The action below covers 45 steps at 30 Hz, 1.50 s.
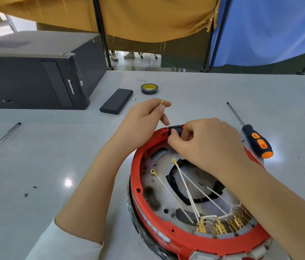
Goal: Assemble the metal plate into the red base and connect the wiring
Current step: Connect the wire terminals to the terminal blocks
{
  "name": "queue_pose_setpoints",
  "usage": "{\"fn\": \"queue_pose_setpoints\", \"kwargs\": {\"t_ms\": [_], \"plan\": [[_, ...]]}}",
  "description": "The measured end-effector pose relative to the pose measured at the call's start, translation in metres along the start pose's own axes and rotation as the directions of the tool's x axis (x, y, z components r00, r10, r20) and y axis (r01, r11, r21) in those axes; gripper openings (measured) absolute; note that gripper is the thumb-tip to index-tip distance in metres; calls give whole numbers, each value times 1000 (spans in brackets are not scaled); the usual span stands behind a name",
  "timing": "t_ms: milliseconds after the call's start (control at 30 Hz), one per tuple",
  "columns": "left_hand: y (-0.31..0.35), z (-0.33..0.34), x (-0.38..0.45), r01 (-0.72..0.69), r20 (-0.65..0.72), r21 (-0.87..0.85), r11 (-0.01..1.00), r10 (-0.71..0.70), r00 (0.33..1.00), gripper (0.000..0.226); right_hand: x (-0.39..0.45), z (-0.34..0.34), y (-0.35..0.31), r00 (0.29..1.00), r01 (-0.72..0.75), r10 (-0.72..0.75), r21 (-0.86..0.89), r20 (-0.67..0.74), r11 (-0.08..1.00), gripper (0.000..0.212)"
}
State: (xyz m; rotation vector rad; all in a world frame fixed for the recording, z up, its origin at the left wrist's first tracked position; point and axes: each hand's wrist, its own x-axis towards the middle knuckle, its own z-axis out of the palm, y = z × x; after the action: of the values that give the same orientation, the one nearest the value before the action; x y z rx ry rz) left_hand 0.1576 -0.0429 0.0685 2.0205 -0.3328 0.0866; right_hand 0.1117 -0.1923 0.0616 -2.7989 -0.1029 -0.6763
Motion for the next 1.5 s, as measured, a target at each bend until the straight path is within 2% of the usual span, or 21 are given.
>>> {"fn": "queue_pose_setpoints", "kwargs": {"t_ms": [100, 200, 267, 367, 467, 600, 967, 1133, 1267, 1333, 1400, 1500], "plan": [[13, -3, -7, -141, 36, -112, 984, 146, 989, 28, 1, -2, 1, 993, 26, -16, 87, -114, 996, 42], [21, -6, -13, -226, 43, -237, 945, 242, 969, 30, 2, -4, 3, 977, 103, -23, 371, -213, 923, 30], [20, -9, -12, -279, 32, -201, 939, 291, 956, 33, 2, -6, 4, 966, 154, -23, 505, -256, 849, 19], [17, -9, -11, -267, 70, -126, 955, 277, 958, 37, 4, -8, 5, 968, 147, 14, 610, -251, 778, 25], [17, -1, -13, -217, 157, -157, 964, 241, 958, 39, 6, -8, 4, 981, 119, 13, 649, -195, 752, 20], [19, 0, -16, -216, 248, -228, 949, 271, 930, 43, 5, -9, 4, 985, 92, 38, 704, -167, 705, 8], [25, -3, -19, -183, 306, -272, 945, 265, 914, 37, 2, -15, 0, 977, 159, 1, 727, -215, 668, 8], [23, -3, -19, -138, 337, -252, 958, 221, 915, 31, 0, -17, 1, 976, 145, 34, 759, -215, 635, 5], [22, -4, -20, -121, 311, -199, 973, 179, 933, 16, 0, -20, 0, 976, 126, 74, 806, -205, 579, 5], [23, -4, -20, -125, 273, -179, 976, 172, 946, 16, 1, -22, -2, 972, 126, 104, 840, -211, 528, 5], [23, -2, -19, -157, 216, -141, 977, 185, 959, 16, 2, -23, -3, 973, 101, 136, 870, -189, 483, 3], [22, 2, -21, -221, 157, -54, 974, 227, 961, 13, 3, -22, -1, 976, 70, 146, 873, -159, 482, 4]]}}
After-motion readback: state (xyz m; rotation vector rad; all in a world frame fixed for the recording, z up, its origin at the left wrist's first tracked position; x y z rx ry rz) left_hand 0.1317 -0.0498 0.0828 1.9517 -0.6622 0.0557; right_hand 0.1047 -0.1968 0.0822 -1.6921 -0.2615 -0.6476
